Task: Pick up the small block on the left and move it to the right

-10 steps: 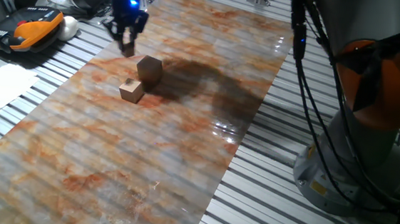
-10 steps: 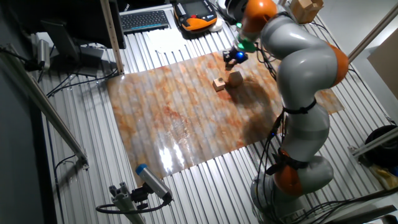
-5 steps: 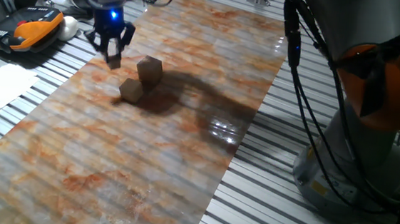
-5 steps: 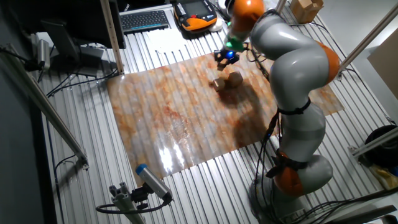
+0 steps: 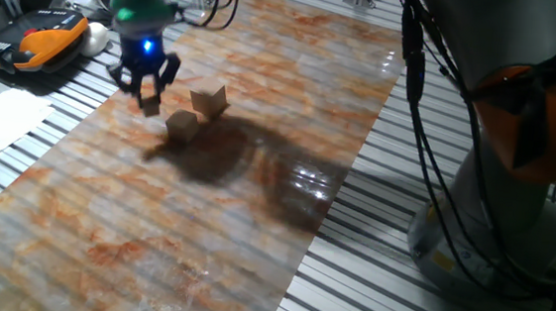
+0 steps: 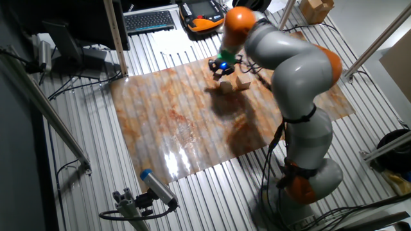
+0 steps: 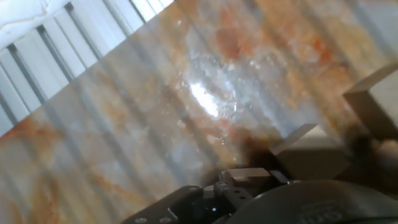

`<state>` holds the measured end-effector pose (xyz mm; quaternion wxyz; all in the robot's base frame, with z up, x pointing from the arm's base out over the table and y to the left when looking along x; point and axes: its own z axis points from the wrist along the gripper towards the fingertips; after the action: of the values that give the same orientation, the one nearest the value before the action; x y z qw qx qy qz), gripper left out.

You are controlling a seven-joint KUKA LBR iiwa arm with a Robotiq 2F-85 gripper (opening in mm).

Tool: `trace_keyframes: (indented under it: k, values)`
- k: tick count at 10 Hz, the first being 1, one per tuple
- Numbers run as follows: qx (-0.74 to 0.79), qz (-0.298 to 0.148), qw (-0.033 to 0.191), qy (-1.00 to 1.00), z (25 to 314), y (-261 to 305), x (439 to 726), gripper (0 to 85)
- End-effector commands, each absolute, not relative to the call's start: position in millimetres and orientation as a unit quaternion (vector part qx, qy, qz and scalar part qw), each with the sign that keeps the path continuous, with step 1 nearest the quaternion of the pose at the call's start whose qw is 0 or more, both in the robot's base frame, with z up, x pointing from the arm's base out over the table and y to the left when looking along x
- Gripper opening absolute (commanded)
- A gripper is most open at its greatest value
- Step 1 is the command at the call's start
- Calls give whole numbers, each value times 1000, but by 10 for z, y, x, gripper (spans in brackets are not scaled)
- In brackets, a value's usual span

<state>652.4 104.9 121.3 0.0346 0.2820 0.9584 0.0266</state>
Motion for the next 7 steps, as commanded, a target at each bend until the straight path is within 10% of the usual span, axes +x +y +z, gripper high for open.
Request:
trace_keyframes:
  k: [1,7]
  values:
    - [284,17,38,958,1170,1779,6513,0]
    - [263,-22,40,964,839,1686,6573,0]
